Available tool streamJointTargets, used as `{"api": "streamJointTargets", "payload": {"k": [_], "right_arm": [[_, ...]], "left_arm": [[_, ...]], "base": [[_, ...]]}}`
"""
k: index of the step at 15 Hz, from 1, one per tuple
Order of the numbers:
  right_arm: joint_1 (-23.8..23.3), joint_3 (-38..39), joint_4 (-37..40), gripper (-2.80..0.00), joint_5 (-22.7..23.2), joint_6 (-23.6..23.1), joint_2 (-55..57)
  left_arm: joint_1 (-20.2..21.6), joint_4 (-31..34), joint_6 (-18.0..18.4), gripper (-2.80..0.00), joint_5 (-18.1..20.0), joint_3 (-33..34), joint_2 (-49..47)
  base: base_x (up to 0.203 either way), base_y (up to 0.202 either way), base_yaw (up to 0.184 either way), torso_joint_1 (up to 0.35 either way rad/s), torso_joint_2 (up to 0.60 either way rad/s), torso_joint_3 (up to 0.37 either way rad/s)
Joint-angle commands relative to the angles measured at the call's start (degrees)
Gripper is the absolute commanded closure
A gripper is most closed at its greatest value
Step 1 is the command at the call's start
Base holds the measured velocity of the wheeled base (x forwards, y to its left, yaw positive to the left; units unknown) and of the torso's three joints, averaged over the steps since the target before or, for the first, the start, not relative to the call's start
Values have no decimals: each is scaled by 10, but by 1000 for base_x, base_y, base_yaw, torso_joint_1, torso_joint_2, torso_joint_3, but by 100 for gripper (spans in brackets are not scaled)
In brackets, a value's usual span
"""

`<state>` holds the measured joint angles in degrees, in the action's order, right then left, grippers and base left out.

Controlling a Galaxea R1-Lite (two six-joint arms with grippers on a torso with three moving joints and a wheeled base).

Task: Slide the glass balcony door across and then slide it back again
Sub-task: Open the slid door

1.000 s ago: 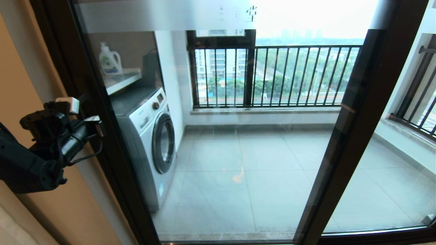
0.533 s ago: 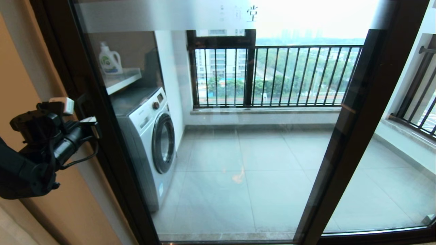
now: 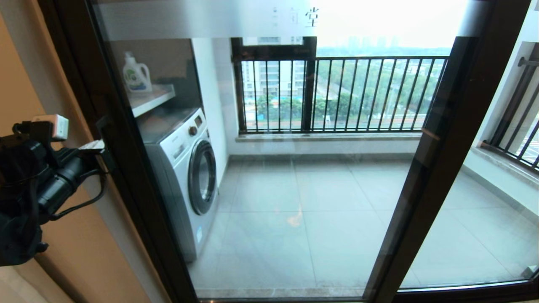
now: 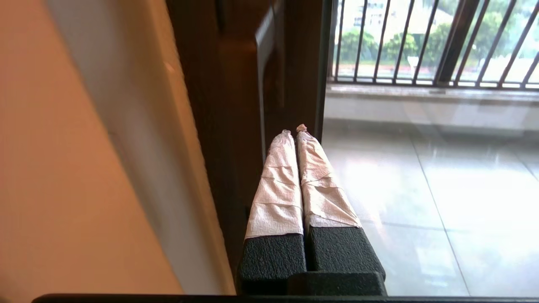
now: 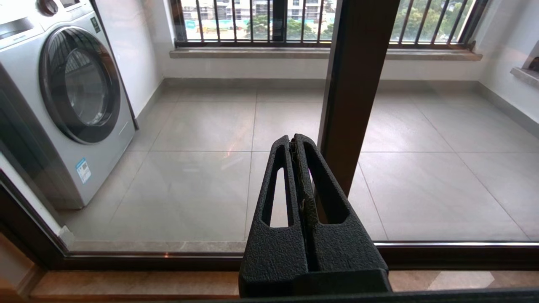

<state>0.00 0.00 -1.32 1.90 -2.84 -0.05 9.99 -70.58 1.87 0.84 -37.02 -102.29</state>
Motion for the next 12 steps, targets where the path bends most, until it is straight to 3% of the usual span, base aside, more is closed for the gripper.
{"api": "streamJointTargets", "payload": {"k": [1,6,12], "right_arm": [[0,5,0,0,0,-1,0],[0,5,0,0,0,-1,0],[0,6,0,0,0,-1,0]], "left_arm": [[9,-5,1,0,1,0,26],[46,-4,0,0,4,-42,-17],[50,6,3,0,5,-169,-122]], "base": [[0,0,0,0,0,0],[0,0,0,0,0,0],[0,0,0,0,0,0]]}}
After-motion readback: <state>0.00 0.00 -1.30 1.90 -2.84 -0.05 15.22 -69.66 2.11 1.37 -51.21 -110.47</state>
